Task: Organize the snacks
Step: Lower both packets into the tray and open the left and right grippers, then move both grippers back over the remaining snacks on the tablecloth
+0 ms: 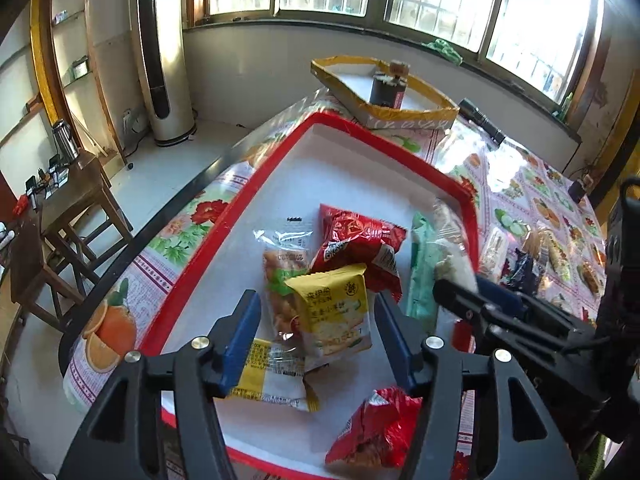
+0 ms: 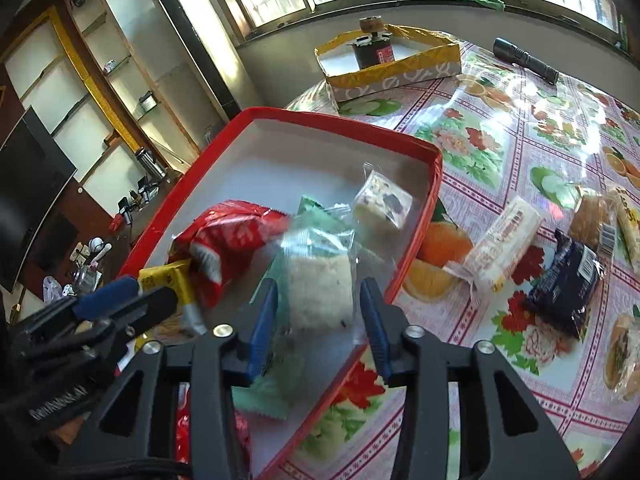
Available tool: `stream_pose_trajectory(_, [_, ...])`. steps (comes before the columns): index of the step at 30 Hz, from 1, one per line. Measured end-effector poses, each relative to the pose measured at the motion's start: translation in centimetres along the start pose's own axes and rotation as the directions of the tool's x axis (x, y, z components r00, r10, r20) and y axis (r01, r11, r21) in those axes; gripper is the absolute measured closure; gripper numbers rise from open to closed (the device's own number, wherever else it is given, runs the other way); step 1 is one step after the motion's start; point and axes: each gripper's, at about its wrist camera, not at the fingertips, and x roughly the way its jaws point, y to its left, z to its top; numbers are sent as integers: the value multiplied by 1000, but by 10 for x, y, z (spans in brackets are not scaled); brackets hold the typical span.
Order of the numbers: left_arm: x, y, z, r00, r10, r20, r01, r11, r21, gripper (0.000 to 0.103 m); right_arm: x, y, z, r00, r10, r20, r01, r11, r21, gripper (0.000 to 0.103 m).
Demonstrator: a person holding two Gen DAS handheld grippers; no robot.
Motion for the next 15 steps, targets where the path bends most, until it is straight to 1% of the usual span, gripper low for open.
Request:
stream_pose_trajectory(7, [-19, -15, -2, 999, -28, 28, 27, 999, 16, 41, -37, -11, -11, 998, -2, 57, 0, 999, 35, 57])
stream_pose_trajectory(8, [-20, -17, -3, 999, -31, 30, 30, 999, 21, 40, -45, -15, -15, 998, -8, 69, 5, 999, 44, 56])
stream_pose_trajectory(9, [-21, -21, -4, 999, -36, 29, 35, 999, 27, 36, -51, -19, -18, 997, -16, 78, 12, 998, 55, 55])
stream_pose_trajectory(10, [-21, -24, -5, 999, -40, 27, 39, 999, 33, 35, -56, -23, -21, 996, -22, 86, 16, 998, 65, 54])
stream_pose_trajectory(15, [-22, -48, -14, 997, -76, 15, 74, 994, 76, 35, -80, -55, -43, 993, -69, 98, 55, 989, 138, 53])
